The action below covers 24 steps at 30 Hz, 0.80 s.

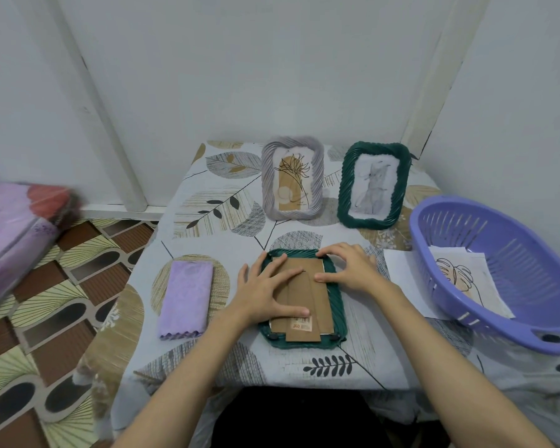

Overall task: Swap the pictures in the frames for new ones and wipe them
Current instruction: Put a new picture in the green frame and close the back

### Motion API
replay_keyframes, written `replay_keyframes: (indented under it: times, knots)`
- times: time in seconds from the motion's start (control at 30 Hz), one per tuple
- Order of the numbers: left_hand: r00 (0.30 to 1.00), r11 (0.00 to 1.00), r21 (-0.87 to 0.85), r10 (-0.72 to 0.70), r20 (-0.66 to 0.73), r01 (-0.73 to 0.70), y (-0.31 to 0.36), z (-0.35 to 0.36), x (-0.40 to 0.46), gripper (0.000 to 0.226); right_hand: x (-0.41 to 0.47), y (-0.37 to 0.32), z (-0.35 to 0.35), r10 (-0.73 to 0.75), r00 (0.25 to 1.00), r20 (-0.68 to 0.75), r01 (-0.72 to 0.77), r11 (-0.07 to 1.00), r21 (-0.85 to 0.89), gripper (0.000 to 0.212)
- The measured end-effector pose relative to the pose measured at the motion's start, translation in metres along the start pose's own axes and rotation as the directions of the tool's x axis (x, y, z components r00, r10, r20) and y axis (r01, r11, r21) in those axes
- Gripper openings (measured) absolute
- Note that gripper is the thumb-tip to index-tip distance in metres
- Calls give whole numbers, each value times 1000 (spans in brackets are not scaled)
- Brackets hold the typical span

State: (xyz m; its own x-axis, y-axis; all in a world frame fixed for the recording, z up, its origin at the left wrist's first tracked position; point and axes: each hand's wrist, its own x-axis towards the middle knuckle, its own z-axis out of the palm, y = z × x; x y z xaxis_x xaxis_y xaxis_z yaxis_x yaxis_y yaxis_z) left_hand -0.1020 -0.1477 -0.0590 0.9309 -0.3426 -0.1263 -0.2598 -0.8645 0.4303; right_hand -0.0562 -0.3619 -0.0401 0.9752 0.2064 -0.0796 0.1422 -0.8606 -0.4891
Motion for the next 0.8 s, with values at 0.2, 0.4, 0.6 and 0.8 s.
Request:
replay_keyframes:
  times: [0.2, 0.4, 0.6, 0.8]
  knots:
    - [1000, 1000, 5, 0, -11, 0, -1, 2, 1, 98, -9, 3, 6, -28, 995, -92, 34, 998, 62, 45]
    - [1000, 1000, -4, 8, -23, -8, -3, 3, 0, 97, -15, 7, 16, -23, 989, -147, 23, 1000, -3, 48]
    - [998, 1000, -25, 5, -57, -6, -3, 5, 0, 110, -33, -5, 26, 43, 994, -103, -53, 994, -97, 72]
    - [988, 992, -124, -5, -153, -15, -6, 6, 0, 114, -42, -7, 31, 82, 991, -109, -92, 991, -95, 68]
